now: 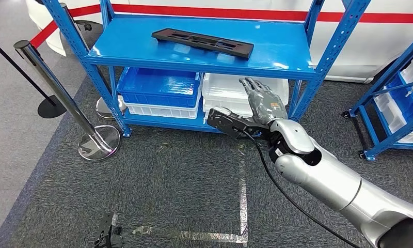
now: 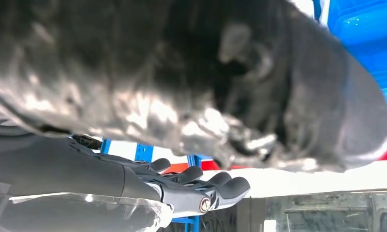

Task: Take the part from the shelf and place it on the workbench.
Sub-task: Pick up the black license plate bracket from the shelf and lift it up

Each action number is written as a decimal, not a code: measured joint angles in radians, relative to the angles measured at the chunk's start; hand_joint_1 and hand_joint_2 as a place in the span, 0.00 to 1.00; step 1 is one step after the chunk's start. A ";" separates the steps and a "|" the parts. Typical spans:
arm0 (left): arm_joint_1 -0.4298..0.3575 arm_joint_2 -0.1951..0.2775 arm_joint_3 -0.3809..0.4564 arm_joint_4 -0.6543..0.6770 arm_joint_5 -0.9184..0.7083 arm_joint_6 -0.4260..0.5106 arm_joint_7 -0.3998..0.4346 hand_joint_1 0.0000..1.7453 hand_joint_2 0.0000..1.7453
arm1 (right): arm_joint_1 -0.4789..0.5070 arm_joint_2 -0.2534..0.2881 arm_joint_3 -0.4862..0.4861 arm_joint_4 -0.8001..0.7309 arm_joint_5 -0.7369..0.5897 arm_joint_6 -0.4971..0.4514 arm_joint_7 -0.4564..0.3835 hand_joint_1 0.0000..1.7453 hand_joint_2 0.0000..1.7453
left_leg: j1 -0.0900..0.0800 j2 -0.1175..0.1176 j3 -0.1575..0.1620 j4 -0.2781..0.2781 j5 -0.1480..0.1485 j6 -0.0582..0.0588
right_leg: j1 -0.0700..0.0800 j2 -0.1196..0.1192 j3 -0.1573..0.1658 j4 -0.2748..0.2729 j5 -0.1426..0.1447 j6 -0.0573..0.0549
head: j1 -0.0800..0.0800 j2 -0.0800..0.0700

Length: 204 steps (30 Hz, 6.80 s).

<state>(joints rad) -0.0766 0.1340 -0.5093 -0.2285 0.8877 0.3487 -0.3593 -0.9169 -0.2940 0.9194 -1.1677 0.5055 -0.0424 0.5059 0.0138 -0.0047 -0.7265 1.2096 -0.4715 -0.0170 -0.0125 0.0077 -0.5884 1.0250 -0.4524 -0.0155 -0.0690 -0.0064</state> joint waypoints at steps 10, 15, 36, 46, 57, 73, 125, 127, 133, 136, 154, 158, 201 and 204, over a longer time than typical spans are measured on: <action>-0.001 0.000 0.000 0.002 0.006 0.004 0.000 0.00 0.00 | -0.002 -0.015 -0.002 -0.003 -0.005 0.017 0.000 0.00 0.00 | -0.004 -0.002 0.148 -0.203 0.014 0.057 | 0.000 -0.004 -0.046 0.145 -0.066 0.052 | 0.009 0.000; 0.004 0.000 0.000 0.002 0.012 0.006 0.000 0.00 0.00 | 0.014 -0.027 -0.002 0.001 -0.015 0.015 0.000 0.00 0.00 | -0.008 -0.005 0.210 -0.203 -0.038 0.060 | 0.005 -0.004 -0.164 0.201 -0.034 0.045 | 0.009 0.000; 0.004 -0.014 -0.002 0.003 0.012 0.017 0.013 0.00 0.00 | 0.021 -0.023 -0.025 0.055 -0.102 -0.032 -0.005 0.00 0.00 | -0.013 0.000 0.054 -0.187 0.076 0.042 | 0.014 0.004 0.092 -0.019 -0.069 0.021 | 0.008 0.000; 0.002 -0.015 -0.003 0.003 0.015 0.002 0.003 0.00 0.00 | 0.026 -0.022 -0.034 0.061 -0.136 -0.042 -0.003 0.00 0.00 | -0.008 0.000 0.182 -0.204 -0.009 0.067 | 0.006 -0.008 -0.117 0.165 -0.082 0.041 | 0.015 0.000; -0.008 -0.016 -0.010 0.003 0.011 -0.009 0.004 0.00 0.00 | 0.004 -0.019 -0.036 0.039 -0.155 -0.057 0.001 0.00 0.00 | -0.008 0.013 0.102 0.023 -0.140 0.011 | 0.011 -0.005 -0.064 -0.019 0.072 -0.014 | 0.010 0.000; -0.018 -0.016 -0.013 0.003 0.009 -0.004 0.019 0.00 0.00 | 0.016 -0.010 -0.033 0.032 -0.100 -0.080 -0.002 0.00 1.00 | -0.004 0.012 0.122 -0.191 0.031 0.060 | 0.006 0.002 -0.155 0.256 -0.092 0.041 | 0.014 0.000; -0.024 -0.018 -0.038 0.003 0.010 0.080 0.063 0.00 0.00 | -0.026 0.148 0.061 0.009 0.068 0.073 -0.069 0.00 1.00 | -0.002 0.003 0.016 0.031 -0.079 0.000 | 0.004 -0.003 -0.030 0.002 0.023 -0.007 | 0.007 0.000; -0.027 -0.017 -0.044 0.003 0.004 0.077 0.070 0.00 0.00 | -0.044 0.169 0.070 0.039 0.078 0.114 -0.072 0.00 1.00 | -0.005 0.002 0.031 -0.026 -0.025 0.009 | 0.008 0.001 -0.027 0.005 0.017 -0.004 | 0.008 0.000; -0.040 -0.017 -0.059 0.003 0.002 0.071 0.075 0.00 0.00 | -0.099 0.219 0.095 0.120 0.144 0.192 -0.090 0.00 1.00 | 0.001 0.004 0.116 -0.207 0.047 0.048 | 0.007 0.001 -0.113 0.188 -0.081 0.032 | 0.016 0.000; -0.036 -0.018 -0.060 0.003 0.005 0.067 0.078 0.00 0.00 | -0.096 0.227 0.111 0.144 0.162 0.209 -0.091 0.00 1.00 | 0.003 0.002 0.117 -0.206 0.043 0.048 | -0.002 -0.001 -0.164 0.275 -0.086 0.040 | 0.016 0.000; -0.018 -0.024 -0.063 0.003 0.022 0.067 0.078 0.00 0.00 | -0.093 0.273 0.137 0.208 0.174 0.241 -0.106 0.00 1.00 | 0.000 0.001 0.024 -0.071 0.044 0.011 | 0.008 0.003 0.012 0.009 -0.022 -0.012 | 0.008 0.000; -0.016 -0.023 -0.064 0.004 0.025 0.070 0.082 0.00 0.00 | -0.092 0.285 0.138 0.218 0.173 0.245 -0.107 0.00 1.00 | -0.012 0.001 0.080 -0.185 0.059 0.029 | 0.010 0.006 0.021 0.003 -0.035 0.004 | 0.009 0.000; -0.014 -0.040 -0.085 0.005 0.044 0.062 0.131 0.00 0.00 | -0.074 0.308 0.247 0.364 0.006 0.556 -0.082 0.00 1.00 | -0.003 -0.002 0.097 -0.185 0.043 0.034 | 0.004 -0.002 -0.060 0.063 -0.001 0.021 | 0.013 0.000; -0.024 -0.041 -0.086 0.005 0.043 0.059 0.138 0.00 0.00 | -0.075 0.317 0.252 0.384 -0.018 0.592 -0.084 0.00 1.00 | -0.005 -0.003 0.098 -0.183 0.041 0.018 | 0.008 -0.001 -0.039 0.024 0.004 0.008 | 0.012 0.000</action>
<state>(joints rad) -0.1007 0.0931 -0.5957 -0.2235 0.9308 0.4079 -0.2217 -0.9924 0.0233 1.1712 -0.7834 0.4879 0.5498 0.4223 0.0089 -0.0081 -0.6283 1.0264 -0.4305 0.0008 -0.0043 0.0071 -0.6276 1.0489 -0.4480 -0.0076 -0.0574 -0.0061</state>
